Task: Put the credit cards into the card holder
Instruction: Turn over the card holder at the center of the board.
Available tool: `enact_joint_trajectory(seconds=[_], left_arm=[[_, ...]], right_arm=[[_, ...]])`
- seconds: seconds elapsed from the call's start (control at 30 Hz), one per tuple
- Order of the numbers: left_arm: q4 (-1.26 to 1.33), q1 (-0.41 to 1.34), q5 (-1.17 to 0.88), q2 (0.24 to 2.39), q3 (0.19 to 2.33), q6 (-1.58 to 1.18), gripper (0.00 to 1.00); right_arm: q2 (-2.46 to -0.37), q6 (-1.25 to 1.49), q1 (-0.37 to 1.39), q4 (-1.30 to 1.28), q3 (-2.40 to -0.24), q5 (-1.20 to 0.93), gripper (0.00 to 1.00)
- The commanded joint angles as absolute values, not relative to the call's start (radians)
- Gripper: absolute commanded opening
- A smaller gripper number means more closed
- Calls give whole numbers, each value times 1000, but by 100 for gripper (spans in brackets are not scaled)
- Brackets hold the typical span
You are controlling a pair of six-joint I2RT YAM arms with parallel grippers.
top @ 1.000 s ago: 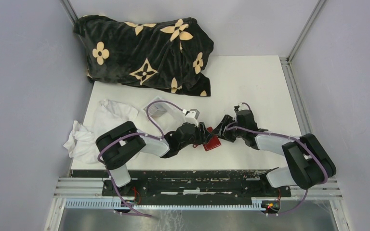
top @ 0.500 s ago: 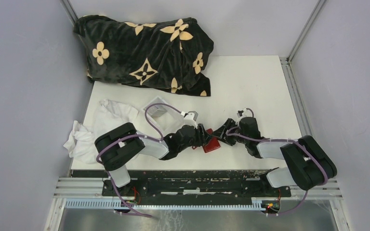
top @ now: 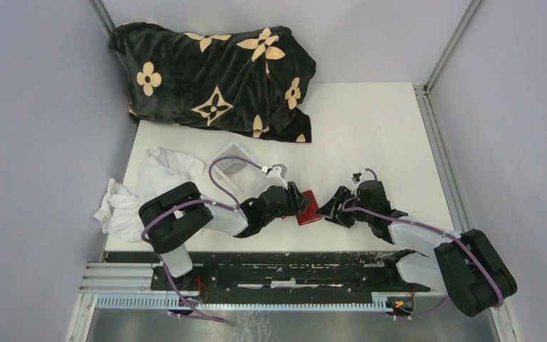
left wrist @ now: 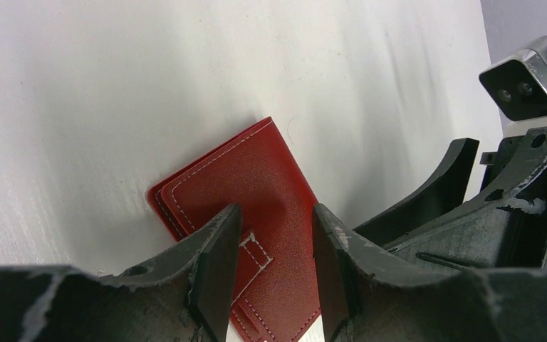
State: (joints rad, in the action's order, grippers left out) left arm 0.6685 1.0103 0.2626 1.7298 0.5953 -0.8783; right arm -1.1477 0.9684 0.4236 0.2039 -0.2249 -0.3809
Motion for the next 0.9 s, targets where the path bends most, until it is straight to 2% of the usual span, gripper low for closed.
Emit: enact_joint_trajectory(seconds=[0.0, 0.23, 0.57, 0.7, 0.87], left_arm=[[509, 998, 311, 1773, 546, -892, 50], [515, 999, 309, 1770, 536, -896, 50], [529, 997, 290, 1802, 552, -905, 50], [536, 998, 282, 1812, 541, -915, 49], [553, 1005, 279, 1829, 520, -933, 48]], right_arm=[[-1220, 950, 429, 197, -212, -371, 59], [-1345, 980, 447, 319, -225, -376, 59], [-1449, 1067, 614, 443, -210, -287, 58], [-1537, 1123, 653, 556, -197, -233, 54], [-1710, 1248, 680, 818, -145, -112, 47]])
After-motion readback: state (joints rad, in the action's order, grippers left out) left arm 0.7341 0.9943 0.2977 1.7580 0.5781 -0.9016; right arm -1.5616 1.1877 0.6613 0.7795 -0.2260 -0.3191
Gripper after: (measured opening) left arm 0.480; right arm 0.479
